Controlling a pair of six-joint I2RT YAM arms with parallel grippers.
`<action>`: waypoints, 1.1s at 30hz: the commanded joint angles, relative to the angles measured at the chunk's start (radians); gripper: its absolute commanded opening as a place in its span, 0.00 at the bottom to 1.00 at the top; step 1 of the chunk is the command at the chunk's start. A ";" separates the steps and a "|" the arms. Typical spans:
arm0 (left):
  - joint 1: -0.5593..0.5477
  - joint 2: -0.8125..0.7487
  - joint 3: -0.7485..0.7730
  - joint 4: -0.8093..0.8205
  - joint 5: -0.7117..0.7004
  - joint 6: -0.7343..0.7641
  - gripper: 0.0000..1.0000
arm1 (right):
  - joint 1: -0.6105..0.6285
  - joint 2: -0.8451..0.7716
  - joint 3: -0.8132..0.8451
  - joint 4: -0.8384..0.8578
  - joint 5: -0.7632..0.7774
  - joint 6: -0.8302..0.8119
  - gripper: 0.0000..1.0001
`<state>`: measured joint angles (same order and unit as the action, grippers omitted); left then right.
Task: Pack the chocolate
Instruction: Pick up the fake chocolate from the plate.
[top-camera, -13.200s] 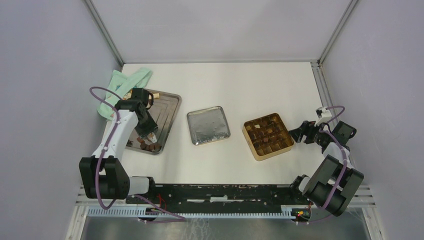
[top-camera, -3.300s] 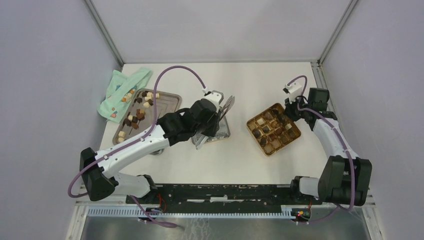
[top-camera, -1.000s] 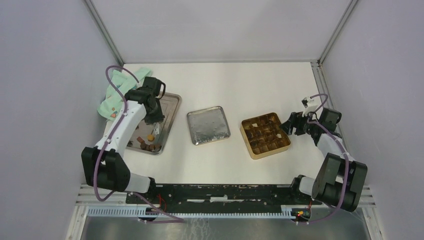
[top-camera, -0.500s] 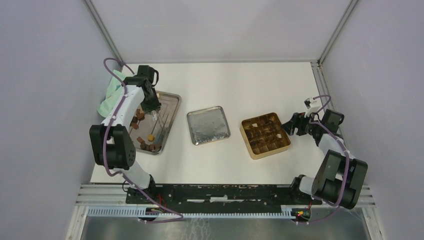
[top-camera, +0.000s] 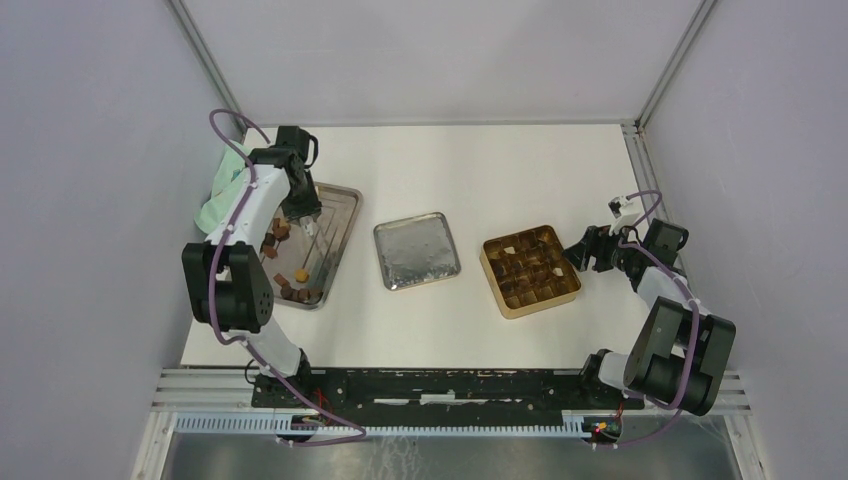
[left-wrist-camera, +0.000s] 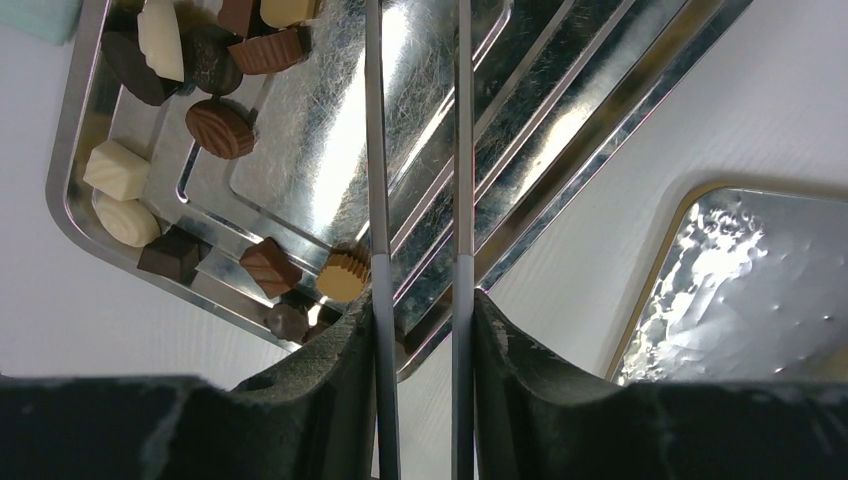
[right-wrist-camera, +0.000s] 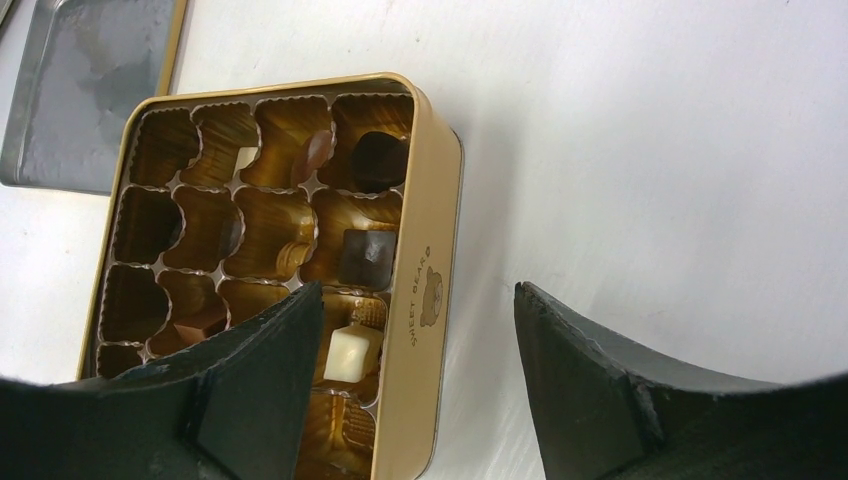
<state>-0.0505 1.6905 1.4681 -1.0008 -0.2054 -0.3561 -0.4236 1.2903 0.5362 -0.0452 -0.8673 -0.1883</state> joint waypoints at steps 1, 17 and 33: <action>0.007 -0.001 0.047 0.004 -0.033 0.053 0.41 | -0.004 0.001 0.005 0.032 -0.030 -0.014 0.75; 0.022 0.073 0.087 0.018 -0.047 0.069 0.40 | -0.010 -0.006 0.004 0.028 -0.038 -0.014 0.75; 0.025 0.032 0.075 0.010 -0.011 0.079 0.40 | -0.012 -0.001 0.004 0.030 -0.041 -0.014 0.75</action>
<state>-0.0299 1.7744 1.5211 -0.9997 -0.2306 -0.3195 -0.4316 1.2903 0.5362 -0.0452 -0.8829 -0.1883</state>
